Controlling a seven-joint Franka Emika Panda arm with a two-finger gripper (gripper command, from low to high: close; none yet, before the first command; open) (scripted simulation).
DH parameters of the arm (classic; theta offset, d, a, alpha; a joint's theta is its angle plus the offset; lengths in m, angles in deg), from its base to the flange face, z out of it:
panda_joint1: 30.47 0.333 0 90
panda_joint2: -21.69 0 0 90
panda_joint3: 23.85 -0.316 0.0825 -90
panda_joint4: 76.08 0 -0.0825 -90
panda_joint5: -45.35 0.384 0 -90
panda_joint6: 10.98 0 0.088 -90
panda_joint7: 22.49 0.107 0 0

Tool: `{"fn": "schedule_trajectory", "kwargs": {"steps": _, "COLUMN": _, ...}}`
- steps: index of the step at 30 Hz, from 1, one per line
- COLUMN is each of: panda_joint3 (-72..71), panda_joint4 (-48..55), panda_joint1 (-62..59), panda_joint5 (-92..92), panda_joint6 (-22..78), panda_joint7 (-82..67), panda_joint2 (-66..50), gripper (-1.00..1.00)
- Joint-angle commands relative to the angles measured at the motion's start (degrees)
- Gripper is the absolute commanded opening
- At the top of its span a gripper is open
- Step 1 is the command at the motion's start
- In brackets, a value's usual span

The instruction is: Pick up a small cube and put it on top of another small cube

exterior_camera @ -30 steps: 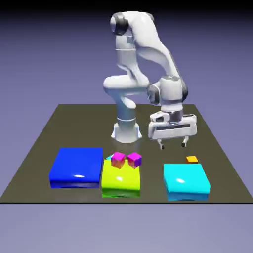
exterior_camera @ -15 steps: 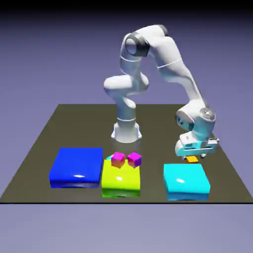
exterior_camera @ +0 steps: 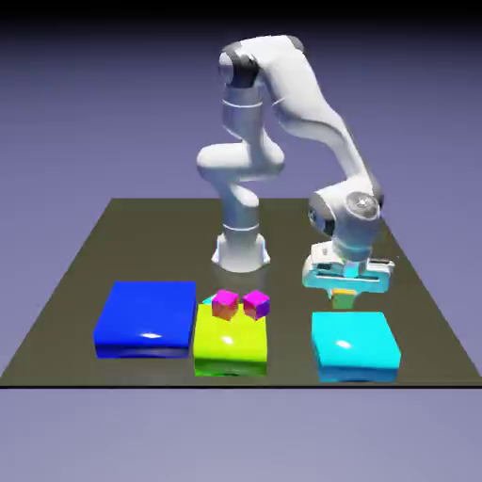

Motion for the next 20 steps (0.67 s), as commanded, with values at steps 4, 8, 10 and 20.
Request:
{"fn": "schedule_trajectory", "kwargs": {"steps": 4, "panda_joint3": 4.74, "panda_joint4": -0.96, "panda_joint1": -8.29, "panda_joint5": 2.20, "panda_joint6": 4.90, "panda_joint7": -1.50, "panda_joint2": 6.13, "gripper": -1.00}}
{"fn": "schedule_trajectory", "kwargs": {"steps": 8, "panda_joint3": 9.47, "panda_joint4": -1.93, "panda_joint1": -16.59, "panda_joint5": 4.57, "panda_joint6": 9.76, "panda_joint7": -3.10, "panda_joint2": 12.25, "gripper": -1.00}}
{"fn": "schedule_trajectory", "kwargs": {"steps": 10, "panda_joint3": 11.26, "panda_joint4": -2.30, "panda_joint1": -19.74, "panda_joint5": 5.46, "panda_joint6": 11.60, "panda_joint7": -3.71, "panda_joint2": 14.57, "gripper": -1.00}}
{"fn": "schedule_trajectory", "kwargs": {"steps": 20, "panda_joint3": 10.71, "panda_joint4": -4.98, "panda_joint1": -19.37, "panda_joint5": 6.15, "panda_joint6": 5.18, "panda_joint7": -4.15, "panda_joint2": 10.86, "gripper": 1.00}}
